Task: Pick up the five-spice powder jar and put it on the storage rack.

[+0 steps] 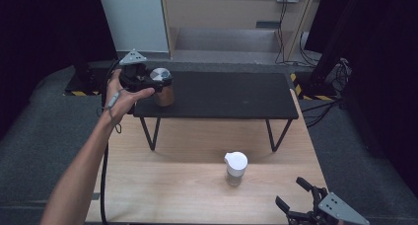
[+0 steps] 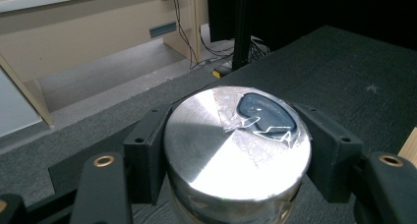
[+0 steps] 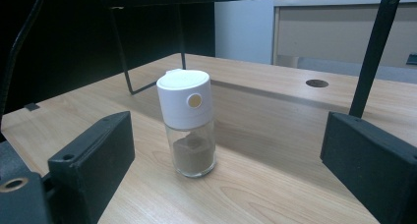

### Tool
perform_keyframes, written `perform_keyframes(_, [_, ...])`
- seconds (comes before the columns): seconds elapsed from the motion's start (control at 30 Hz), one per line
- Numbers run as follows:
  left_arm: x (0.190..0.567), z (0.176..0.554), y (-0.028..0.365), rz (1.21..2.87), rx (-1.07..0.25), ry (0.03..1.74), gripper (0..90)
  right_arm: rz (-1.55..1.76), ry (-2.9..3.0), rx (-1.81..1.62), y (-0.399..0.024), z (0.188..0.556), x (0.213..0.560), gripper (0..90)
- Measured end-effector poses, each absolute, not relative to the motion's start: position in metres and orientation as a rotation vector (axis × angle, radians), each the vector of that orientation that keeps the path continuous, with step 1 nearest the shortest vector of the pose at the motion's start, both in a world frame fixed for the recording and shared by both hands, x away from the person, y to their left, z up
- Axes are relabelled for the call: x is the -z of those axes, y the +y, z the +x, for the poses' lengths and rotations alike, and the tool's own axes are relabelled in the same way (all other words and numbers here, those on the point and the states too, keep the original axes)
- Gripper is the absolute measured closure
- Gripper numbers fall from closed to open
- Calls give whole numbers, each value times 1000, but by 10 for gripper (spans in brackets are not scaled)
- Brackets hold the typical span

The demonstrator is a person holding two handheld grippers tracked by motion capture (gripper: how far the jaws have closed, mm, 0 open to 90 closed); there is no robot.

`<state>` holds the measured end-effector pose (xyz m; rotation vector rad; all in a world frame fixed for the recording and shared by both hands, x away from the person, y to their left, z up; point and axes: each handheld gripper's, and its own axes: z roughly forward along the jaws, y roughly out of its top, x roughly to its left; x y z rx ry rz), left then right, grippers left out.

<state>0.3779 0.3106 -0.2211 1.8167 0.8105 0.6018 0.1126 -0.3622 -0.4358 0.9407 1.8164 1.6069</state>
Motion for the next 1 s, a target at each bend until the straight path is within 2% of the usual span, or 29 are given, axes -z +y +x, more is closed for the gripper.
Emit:
perform_keyframes(0.07, [224,378,312,1794,-591,817,329,941,1816,-1607,-362,113,436,64])
perform_keyframes(0.13, [225,376,313,1745,-577,843,204,940,1816,-1608,-362,113,436,64])
perform_keyframes(0.27, [220,369,312,1706,-598,848,101,939,1816,-1608,-362,112,436,64])
perform_keyframes(0.47, [215,349,314,1656,-615,800,95,938,1815,-1611,-363,112,436,64])
perform_keyframes(1.0, [229,304,332,1648,-496,567,87,928,1822,-1610,-362,113,436,64])
